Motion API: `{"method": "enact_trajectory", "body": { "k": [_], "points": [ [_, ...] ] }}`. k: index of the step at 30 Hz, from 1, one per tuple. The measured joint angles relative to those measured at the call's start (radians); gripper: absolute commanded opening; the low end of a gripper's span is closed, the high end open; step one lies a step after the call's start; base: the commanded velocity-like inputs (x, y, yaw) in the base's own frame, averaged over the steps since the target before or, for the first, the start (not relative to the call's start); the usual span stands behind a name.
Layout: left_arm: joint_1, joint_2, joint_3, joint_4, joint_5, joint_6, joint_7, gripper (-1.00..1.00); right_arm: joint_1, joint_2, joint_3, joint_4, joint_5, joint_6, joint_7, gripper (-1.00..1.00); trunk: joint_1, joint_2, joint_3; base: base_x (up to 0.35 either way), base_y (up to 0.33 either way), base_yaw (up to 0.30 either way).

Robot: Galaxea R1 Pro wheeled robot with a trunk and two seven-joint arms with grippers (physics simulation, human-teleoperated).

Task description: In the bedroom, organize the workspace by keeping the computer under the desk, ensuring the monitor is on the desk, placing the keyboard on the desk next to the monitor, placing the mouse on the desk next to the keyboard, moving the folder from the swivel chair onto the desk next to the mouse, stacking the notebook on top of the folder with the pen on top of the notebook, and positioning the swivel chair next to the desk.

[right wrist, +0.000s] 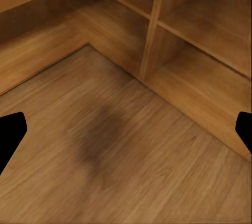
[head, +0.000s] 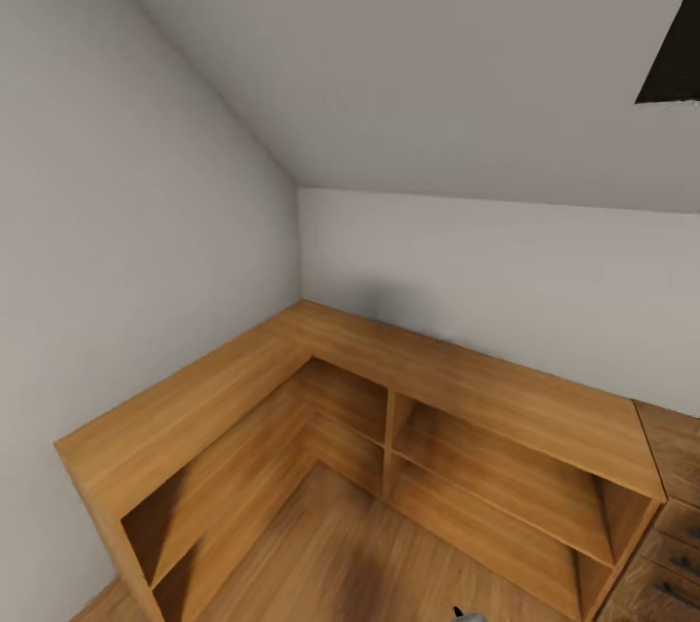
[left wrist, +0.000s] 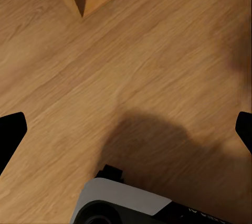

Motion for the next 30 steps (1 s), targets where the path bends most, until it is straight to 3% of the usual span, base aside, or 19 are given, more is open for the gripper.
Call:
{"method": "enact_trajectory", "body": {
  "k": [18,30],
  "points": [
    [0.0,0.0,0.001,0.0,0.001,0.0,0.0,1.0,0.0,0.0,0.0,0.0,0.0,0.0,0.0,1.0,0.0,0.0,0.0,0.314,0.0,-0.3],
    [0.0,0.0,0.002,0.0,0.002,0.0,0.0,1.0,0.0,0.0,0.001,0.0,0.001,0.0,0.0,1.0,0.0,0.0,0.0,0.067,0.0,-0.3]
  ]
}}
